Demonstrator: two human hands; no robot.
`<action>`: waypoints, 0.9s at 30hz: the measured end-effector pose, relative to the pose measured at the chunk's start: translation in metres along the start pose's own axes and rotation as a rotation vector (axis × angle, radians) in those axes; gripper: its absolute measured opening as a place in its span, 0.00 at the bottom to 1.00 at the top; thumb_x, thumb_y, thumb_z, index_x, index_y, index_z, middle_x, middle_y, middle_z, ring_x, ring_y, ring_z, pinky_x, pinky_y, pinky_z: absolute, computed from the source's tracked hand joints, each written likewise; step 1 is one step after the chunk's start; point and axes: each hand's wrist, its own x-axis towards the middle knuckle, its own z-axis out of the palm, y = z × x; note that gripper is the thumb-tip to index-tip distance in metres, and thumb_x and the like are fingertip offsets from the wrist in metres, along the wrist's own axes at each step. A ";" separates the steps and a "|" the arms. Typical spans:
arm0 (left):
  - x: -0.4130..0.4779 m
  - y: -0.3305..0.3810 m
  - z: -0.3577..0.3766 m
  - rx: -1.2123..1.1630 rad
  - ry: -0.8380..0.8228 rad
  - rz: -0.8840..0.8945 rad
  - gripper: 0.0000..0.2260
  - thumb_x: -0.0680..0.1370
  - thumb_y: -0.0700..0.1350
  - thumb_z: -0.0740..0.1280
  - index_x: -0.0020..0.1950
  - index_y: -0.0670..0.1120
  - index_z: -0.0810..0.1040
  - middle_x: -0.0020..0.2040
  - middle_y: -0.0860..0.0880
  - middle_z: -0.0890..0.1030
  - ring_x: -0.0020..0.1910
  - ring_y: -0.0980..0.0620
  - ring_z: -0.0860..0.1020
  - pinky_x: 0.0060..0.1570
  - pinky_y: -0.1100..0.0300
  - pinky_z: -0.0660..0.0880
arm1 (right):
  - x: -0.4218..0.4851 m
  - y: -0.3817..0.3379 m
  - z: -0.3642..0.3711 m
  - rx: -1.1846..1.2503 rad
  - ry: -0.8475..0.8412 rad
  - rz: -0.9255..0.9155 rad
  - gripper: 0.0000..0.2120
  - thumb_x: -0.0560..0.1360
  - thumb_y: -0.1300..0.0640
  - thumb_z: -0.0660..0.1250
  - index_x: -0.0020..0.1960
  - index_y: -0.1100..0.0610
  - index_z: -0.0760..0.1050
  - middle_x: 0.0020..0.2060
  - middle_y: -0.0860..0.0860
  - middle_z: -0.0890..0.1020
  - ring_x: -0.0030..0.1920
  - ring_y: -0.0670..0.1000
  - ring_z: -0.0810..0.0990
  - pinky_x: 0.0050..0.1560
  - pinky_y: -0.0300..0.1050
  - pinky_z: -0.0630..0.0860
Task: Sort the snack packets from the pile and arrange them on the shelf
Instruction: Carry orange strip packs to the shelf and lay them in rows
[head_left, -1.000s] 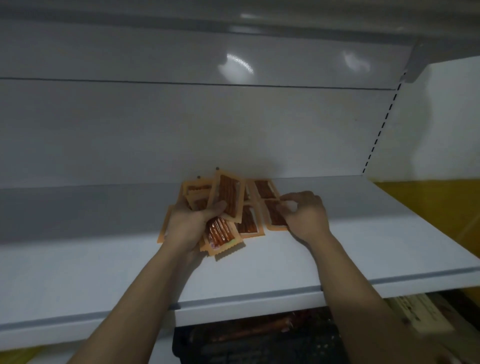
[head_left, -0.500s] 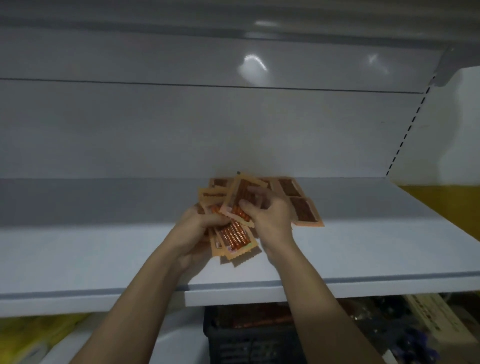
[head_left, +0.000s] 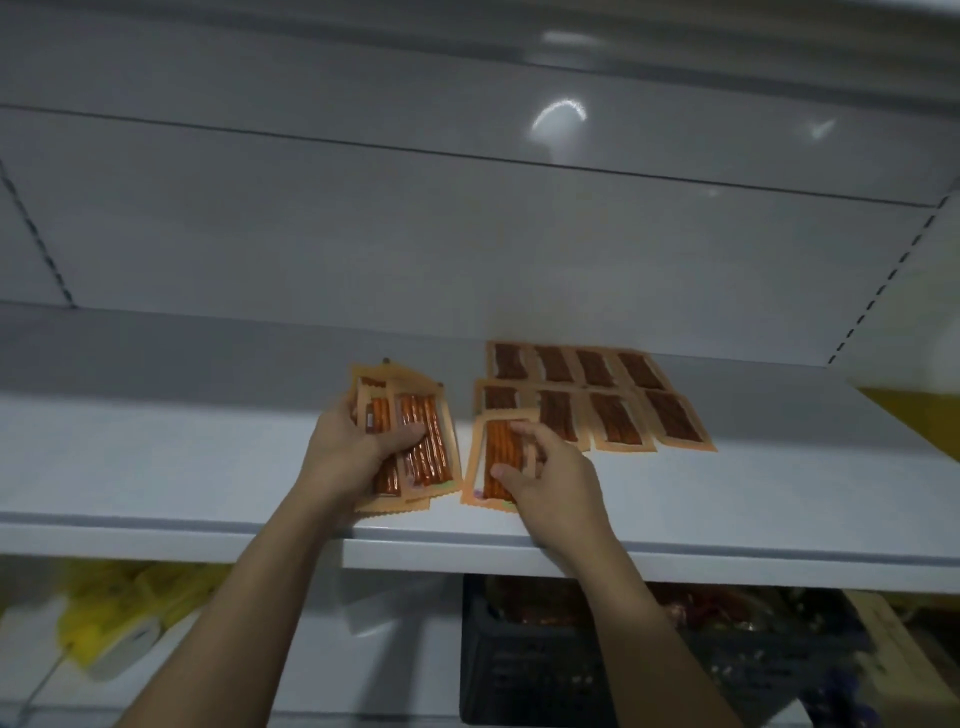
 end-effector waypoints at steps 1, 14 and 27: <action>0.001 -0.002 0.000 0.032 -0.004 0.013 0.19 0.71 0.43 0.76 0.60 0.47 0.76 0.50 0.47 0.85 0.43 0.49 0.86 0.43 0.50 0.83 | 0.000 0.000 0.000 -0.088 0.011 -0.005 0.22 0.76 0.50 0.71 0.69 0.47 0.73 0.60 0.46 0.79 0.62 0.48 0.75 0.65 0.51 0.74; 0.001 -0.011 -0.006 0.059 -0.033 0.111 0.20 0.71 0.45 0.77 0.60 0.49 0.75 0.47 0.52 0.84 0.39 0.57 0.84 0.31 0.66 0.77 | 0.002 0.002 0.004 -0.154 0.033 0.019 0.15 0.76 0.53 0.71 0.63 0.50 0.79 0.59 0.43 0.70 0.67 0.49 0.70 0.70 0.51 0.69; -0.001 -0.007 -0.003 0.016 -0.070 0.066 0.16 0.71 0.43 0.77 0.56 0.50 0.76 0.46 0.49 0.85 0.40 0.53 0.85 0.37 0.57 0.81 | 0.047 -0.029 0.007 -0.786 -0.178 -0.114 0.21 0.83 0.42 0.49 0.62 0.45 0.78 0.60 0.48 0.80 0.65 0.52 0.74 0.70 0.59 0.56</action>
